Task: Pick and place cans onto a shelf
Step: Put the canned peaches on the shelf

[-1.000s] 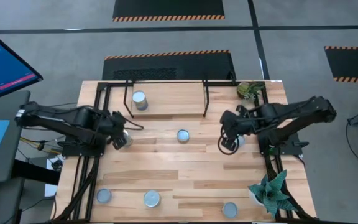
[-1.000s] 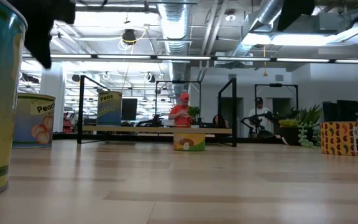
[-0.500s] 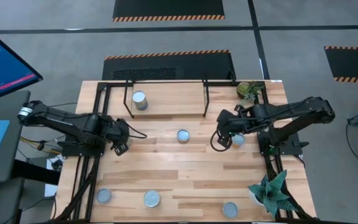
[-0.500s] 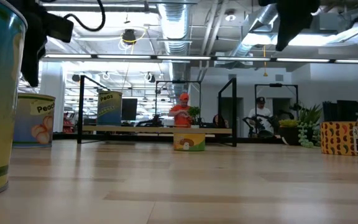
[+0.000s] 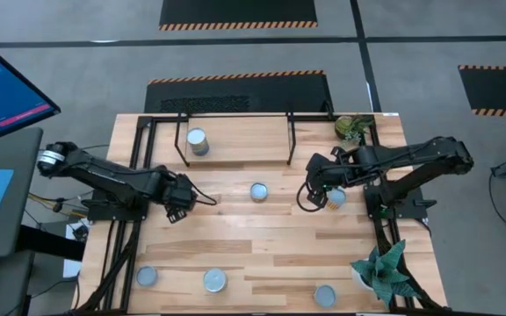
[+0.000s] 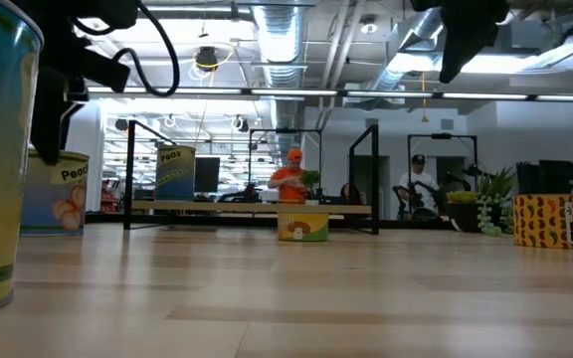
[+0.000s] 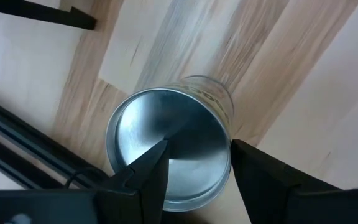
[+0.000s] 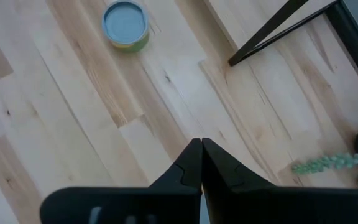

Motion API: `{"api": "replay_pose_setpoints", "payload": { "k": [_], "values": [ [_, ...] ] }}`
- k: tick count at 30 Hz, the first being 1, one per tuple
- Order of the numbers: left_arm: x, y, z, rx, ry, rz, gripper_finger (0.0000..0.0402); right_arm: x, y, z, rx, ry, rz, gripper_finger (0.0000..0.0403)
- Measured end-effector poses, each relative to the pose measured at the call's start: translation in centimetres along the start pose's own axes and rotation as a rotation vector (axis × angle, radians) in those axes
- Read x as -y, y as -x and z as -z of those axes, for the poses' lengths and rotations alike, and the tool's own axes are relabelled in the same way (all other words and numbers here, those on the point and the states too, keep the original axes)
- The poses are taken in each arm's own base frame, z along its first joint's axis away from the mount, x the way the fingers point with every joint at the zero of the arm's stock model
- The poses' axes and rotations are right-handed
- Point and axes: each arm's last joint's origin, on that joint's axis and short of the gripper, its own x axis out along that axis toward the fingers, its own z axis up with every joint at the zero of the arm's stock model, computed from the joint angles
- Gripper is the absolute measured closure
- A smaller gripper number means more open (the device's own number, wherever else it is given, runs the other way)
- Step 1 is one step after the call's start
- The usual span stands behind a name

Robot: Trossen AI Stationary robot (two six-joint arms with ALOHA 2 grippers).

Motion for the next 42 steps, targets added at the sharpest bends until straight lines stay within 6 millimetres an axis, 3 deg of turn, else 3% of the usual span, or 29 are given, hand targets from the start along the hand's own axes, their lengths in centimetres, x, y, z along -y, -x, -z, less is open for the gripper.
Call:
{"api": "replay_pose_setpoints", "payload": {
  "k": [5,11,16,24,28,31,42],
  "values": [
    [0.2,-0.3,-0.2,-0.019,0.002,-0.009,0.0256,0.0,0.0,0.0,0.0,-0.003,0.0,0.0376],
    [0.5,0.9,-0.8,0.001,0.012,0.041,0.0385,0.0,0.0,0.0,0.0,-0.003,0.0,0.0382],
    [0.5,3.1,-2.0,0.042,-0.009,0.121,0.0401,0.0,0.0,0.0,-0.003,-0.001,0.004,0.0381],
    [-0.9,8.6,-4.2,0.191,-0.044,0.178,0.0401,0.2,0.0,0.2,-0.016,0.007,0.022,0.0378],
    [-2.2,10.3,-6.5,0.286,-0.08,0.168,0.0401,0.3,0.0,0.4,-0.03,0.013,0.039,0.0383],
    [-3.4,10.4,-9.2,0.316,-0.123,0.124,0.0401,0.4,0.0,0.5,-0.038,0.0,0.046,0.0382],
    [-7.2,7.7,-19.1,0.261,-0.352,-0.001,0.0401,-0.4,0.4,1.2,-0.043,-0.026,0.038,0.0381]
  ]
}}
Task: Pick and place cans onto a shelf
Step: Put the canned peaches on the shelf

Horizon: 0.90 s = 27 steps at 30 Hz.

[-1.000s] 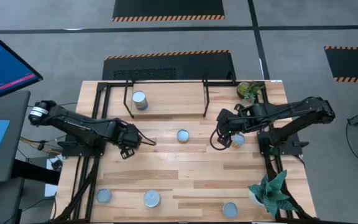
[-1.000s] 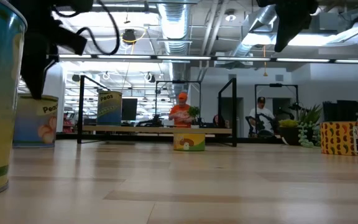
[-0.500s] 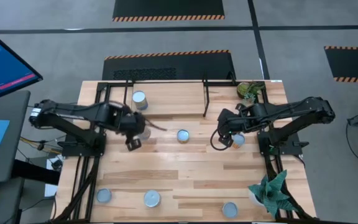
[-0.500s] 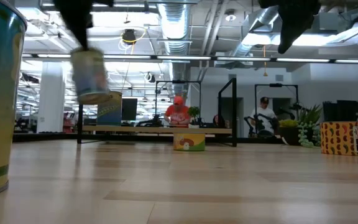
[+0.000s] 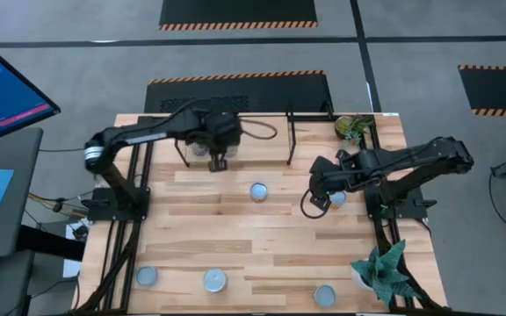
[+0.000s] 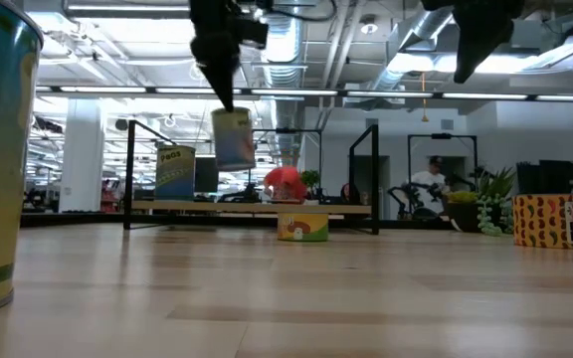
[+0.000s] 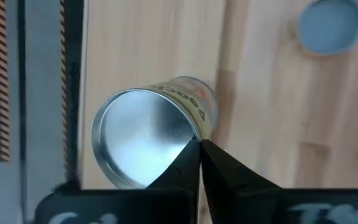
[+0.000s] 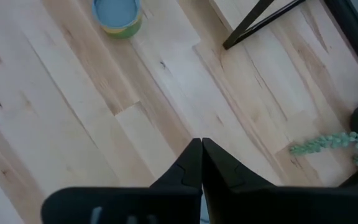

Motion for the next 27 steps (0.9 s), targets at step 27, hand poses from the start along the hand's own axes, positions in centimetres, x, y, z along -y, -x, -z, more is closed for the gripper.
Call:
{"api": "replay_pose_setpoints", "payload": {
  "k": [27],
  "values": [
    [-8.2,-5.7,0.7,-0.097,0.038,0.006,0.0402,-0.3,0.2,0.2,0.028,-0.024,0.012,0.0375]
  ]
}}
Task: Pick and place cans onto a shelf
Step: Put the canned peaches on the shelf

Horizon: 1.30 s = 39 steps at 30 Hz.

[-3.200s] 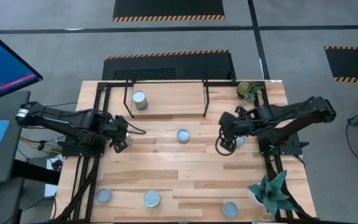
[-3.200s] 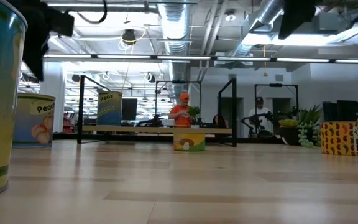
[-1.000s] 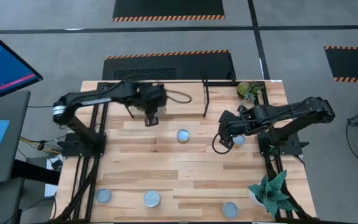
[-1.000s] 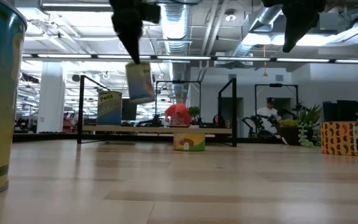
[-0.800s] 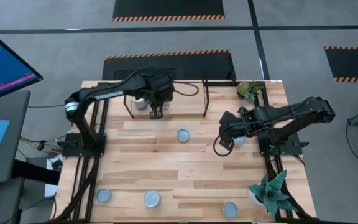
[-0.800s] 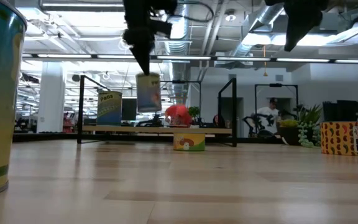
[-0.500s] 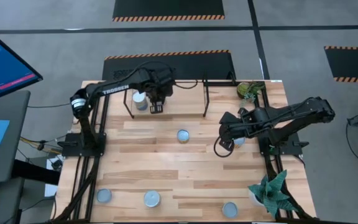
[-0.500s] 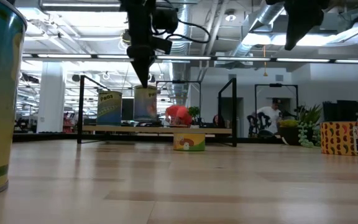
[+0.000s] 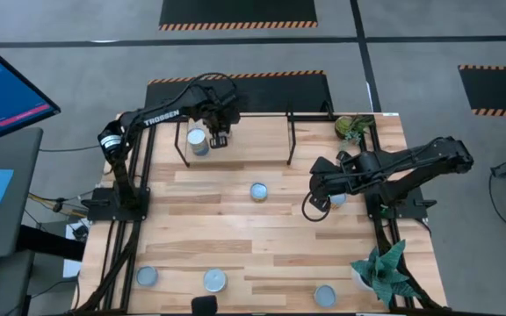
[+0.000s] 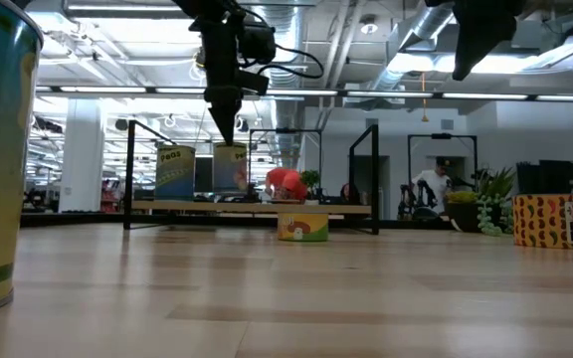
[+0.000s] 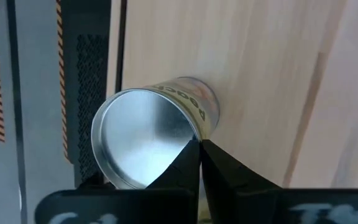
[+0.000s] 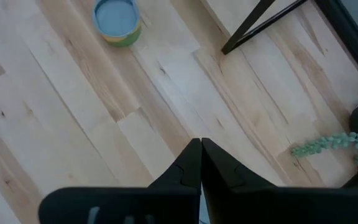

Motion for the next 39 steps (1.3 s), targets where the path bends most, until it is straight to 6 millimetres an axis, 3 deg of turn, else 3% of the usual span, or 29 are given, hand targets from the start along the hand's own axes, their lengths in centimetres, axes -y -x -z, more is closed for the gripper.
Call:
{"api": "replay_pose_setpoints", "payload": {
  "k": [39],
  "values": [
    [0.33,-0.02,0.45,0.006,-0.058,0.139,0.0401,0.02,0.01,0.02,-0.002,0.002,0.002,0.0377]
  ]
}}
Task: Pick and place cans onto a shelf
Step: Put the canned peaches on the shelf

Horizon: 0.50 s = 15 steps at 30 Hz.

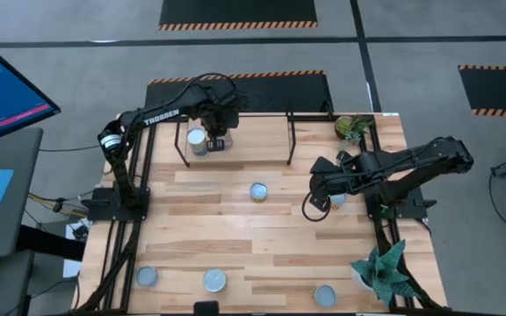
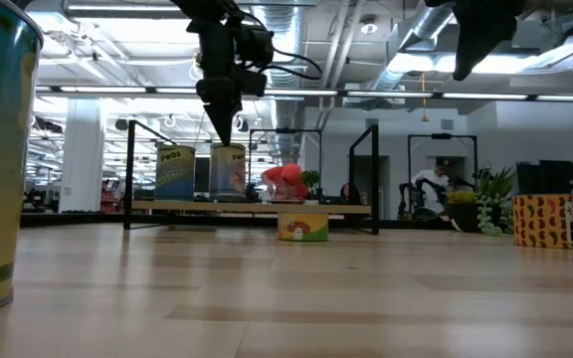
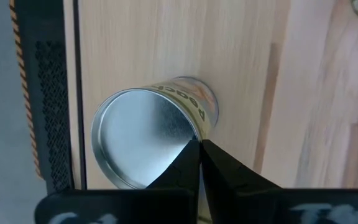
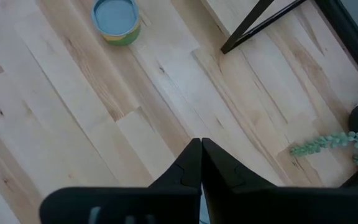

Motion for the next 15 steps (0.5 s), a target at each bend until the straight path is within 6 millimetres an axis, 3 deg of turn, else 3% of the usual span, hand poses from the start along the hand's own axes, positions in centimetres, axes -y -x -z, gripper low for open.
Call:
{"api": "replay_pose_setpoints", "payload": {
  "k": [4,15],
  "values": [
    [0.02,0.0,-0.03,0.007,-0.003,0.01,0.039,0.0,-0.01,0.01,0.0,0.0,0.0,0.0373],
    [-0.25,0.22,0.06,-0.03,0.048,-0.073,0.0292,0.01,0.0,0.0,0.001,0.008,0.001,0.0376]
  ]
}}
